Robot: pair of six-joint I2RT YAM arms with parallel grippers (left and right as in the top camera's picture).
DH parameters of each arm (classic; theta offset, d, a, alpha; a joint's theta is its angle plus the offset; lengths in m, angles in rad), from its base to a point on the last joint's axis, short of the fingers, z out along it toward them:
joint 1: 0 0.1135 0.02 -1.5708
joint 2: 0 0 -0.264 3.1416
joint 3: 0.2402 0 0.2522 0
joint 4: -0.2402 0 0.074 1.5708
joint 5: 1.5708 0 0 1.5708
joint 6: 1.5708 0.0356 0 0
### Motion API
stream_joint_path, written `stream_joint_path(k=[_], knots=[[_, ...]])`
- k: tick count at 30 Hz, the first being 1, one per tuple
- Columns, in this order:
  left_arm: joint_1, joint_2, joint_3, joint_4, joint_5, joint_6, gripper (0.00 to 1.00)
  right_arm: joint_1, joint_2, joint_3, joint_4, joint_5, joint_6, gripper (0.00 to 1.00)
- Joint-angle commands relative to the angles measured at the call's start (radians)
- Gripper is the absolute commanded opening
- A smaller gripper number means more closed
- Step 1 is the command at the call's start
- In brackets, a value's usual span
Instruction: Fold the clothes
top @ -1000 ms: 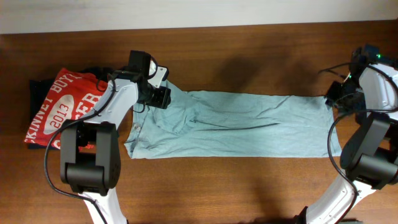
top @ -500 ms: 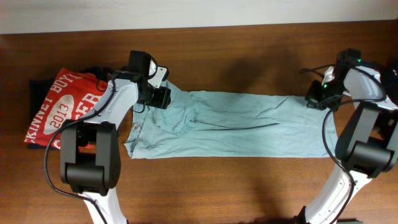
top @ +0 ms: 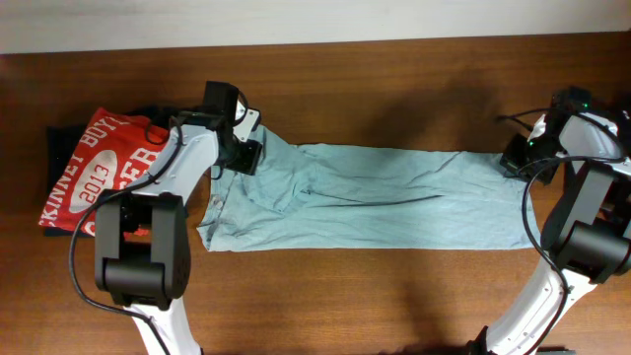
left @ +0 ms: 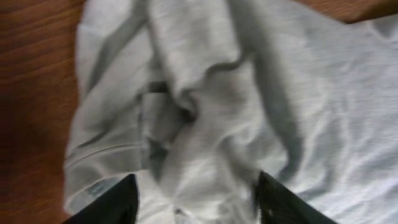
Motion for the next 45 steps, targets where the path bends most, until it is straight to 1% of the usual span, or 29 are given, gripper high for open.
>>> stream_joint_path(k=[1,2,4,6,8,9,11,12,14,15,17,20,22,25,27,29,35,41,45], knots=[[0.040,-0.002,-0.005,-0.004,0.048,-0.004,0.55,0.005,-0.008,-0.001,-0.002,-0.027,0.008,0.04],[0.047,-0.009,-0.004,-0.003,0.106,0.032,0.52,0.005,-0.009,-0.001,-0.003,-0.050,-0.006,0.04],[0.049,-0.023,-0.004,0.003,0.149,0.054,0.51,0.003,-0.013,-0.001,-0.003,-0.076,-0.017,0.04],[0.048,-0.037,-0.004,0.011,0.151,0.054,0.50,0.003,-0.014,-0.001,-0.005,-0.087,-0.017,0.04],[0.046,-0.039,-0.004,0.016,0.151,0.053,0.45,0.003,-0.014,-0.001,-0.016,-0.101,-0.017,0.04],[0.046,-0.038,-0.005,0.015,0.151,0.054,0.40,0.003,-0.014,-0.001,-0.020,-0.114,-0.018,0.04],[0.046,-0.036,-0.005,0.015,0.151,0.055,0.26,0.003,-0.015,-0.001,-0.020,-0.168,-0.053,0.04],[0.045,-0.037,-0.005,0.016,0.161,0.070,0.17,0.003,-0.016,-0.001,-0.019,-0.220,-0.098,0.04],[0.044,-0.047,-0.003,0.023,0.201,0.079,0.04,0.003,-0.019,-0.001,-0.021,-0.338,-0.201,0.04],[0.044,-0.054,0.000,0.023,0.222,0.079,0.01,0.003,-0.020,-0.001,-0.027,-0.413,-0.264,0.04],[0.044,-0.077,0.006,0.027,0.274,0.079,0.00,0.003,-0.020,-0.001,-0.048,-0.516,-0.330,0.04],[0.043,-0.116,0.008,0.042,0.324,0.079,0.00,0.004,-0.020,-0.002,-0.090,-0.509,-0.326,0.04],[0.042,-0.121,0.008,0.048,0.327,0.088,0.01,0.005,-0.020,-0.002,-0.117,-0.451,-0.284,0.04],[0.029,-0.099,0.006,0.048,0.327,0.128,0.00,0.005,-0.020,-0.002,-0.119,-0.311,-0.201,0.04],[0.018,-0.068,0.006,0.050,0.326,0.158,0.00,0.005,-0.020,-0.002,-0.123,-0.176,-0.112,0.04],[0.006,-0.025,0.006,0.050,0.325,0.187,0.00,0.005,-0.020,-0.002,-0.130,-0.108,-0.070,0.04],[-0.002,0.086,0.006,0.057,0.268,0.188,0.00,0.005,-0.019,-0.002,-0.125,-0.069,-0.053,0.04],[-0.002,0.150,0.006,0.066,0.147,0.187,0.00,0.005,-0.012,-0.002,-0.109,0.077,-0.010,0.04],[0.003,0.154,0.007,0.072,0.051,0.133,0.01,0.005,-0.003,-0.011,-0.097,0.180,0.039,0.04]])
